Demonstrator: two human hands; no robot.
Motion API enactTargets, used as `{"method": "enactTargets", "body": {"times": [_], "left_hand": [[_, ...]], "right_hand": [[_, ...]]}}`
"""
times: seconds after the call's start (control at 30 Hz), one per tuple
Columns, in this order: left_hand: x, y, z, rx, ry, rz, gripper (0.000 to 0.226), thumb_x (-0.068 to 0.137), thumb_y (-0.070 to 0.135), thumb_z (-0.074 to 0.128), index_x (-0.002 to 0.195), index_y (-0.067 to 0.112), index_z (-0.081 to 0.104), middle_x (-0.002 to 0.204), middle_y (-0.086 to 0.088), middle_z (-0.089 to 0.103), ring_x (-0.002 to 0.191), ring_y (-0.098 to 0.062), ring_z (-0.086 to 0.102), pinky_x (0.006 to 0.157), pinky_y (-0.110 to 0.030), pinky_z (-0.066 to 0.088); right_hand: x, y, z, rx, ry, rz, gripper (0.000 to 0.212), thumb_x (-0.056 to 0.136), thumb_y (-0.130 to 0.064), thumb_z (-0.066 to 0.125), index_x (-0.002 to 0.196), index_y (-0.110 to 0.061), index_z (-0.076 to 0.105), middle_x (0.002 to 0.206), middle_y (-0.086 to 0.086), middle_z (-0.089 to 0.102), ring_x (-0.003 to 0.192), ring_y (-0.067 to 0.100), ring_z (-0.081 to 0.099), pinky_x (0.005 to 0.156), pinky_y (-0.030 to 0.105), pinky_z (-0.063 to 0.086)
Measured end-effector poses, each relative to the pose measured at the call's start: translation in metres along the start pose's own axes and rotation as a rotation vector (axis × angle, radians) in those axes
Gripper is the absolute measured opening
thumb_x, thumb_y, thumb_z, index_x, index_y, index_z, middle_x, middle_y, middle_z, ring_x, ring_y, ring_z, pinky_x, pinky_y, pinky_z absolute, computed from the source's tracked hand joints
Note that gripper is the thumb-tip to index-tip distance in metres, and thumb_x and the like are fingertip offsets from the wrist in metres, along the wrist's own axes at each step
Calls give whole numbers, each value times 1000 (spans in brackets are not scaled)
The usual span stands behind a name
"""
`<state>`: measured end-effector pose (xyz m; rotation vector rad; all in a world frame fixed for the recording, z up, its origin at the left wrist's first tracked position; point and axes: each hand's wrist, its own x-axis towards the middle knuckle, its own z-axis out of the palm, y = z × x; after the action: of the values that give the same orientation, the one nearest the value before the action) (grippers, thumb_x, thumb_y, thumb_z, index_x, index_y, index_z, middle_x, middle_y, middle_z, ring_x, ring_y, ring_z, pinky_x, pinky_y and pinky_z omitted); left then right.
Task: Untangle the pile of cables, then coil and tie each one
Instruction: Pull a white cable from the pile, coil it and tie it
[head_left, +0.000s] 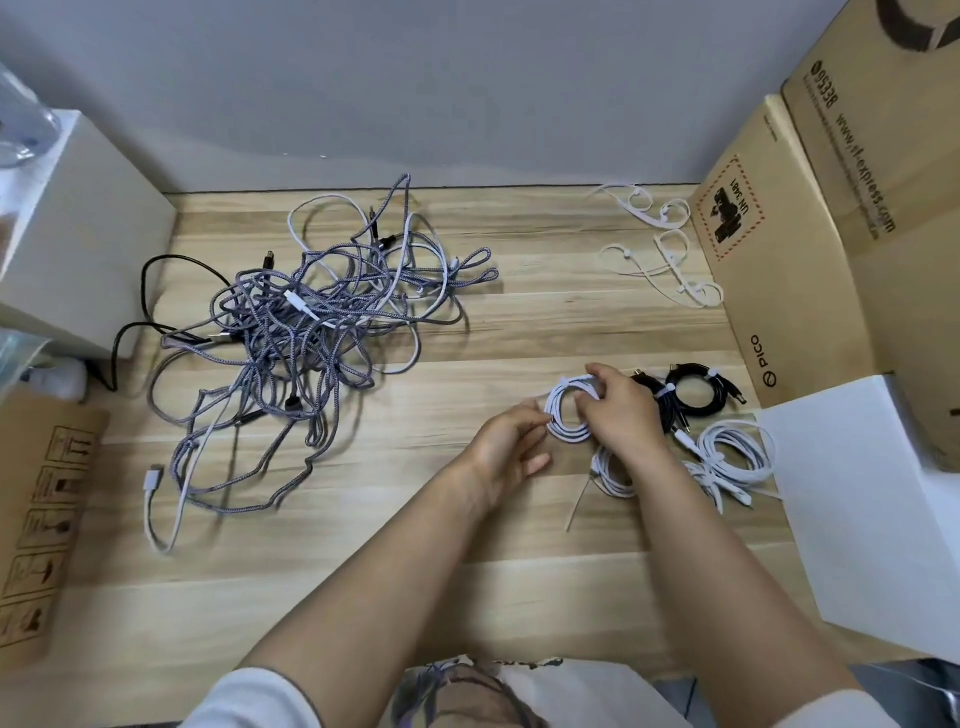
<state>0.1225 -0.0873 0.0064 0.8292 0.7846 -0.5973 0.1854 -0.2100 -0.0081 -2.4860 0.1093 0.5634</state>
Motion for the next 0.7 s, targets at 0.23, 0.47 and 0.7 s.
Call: {"method": "enactTargets", "body": {"times": [0.23, 0.47, 0.7], "left_hand": [[1, -5, 0, -88, -79, -26, 14, 93, 12, 43, 94, 23, 50, 93, 7, 57, 92, -6, 52, 72, -28, 42], [-9, -5, -9, 107, -6, 87, 37, 94, 7, 45, 130, 17, 44, 112, 1, 53, 118, -15, 49, 71, -24, 42], [-46, 7, -84, 582, 346, 637, 30, 86, -6, 51, 108, 12, 60, 110, -4, 62, 97, -18, 57, 84, -18, 41]], "right_hand": [[-6, -10, -2, -171, -81, 46, 49, 93, -23, 48, 138, -5, 41, 138, 17, 48, 129, 33, 42, 98, 35, 37], [-18, -18, 3, -262, -106, 58, 52, 89, -26, 52, 137, -12, 39, 144, 17, 33, 133, 34, 31, 101, 37, 34], [-36, -67, 45, -146, -68, -324, 42, 88, -25, 59, 128, -14, 53, 135, 10, 46, 126, 29, 41, 104, 37, 34]]}}
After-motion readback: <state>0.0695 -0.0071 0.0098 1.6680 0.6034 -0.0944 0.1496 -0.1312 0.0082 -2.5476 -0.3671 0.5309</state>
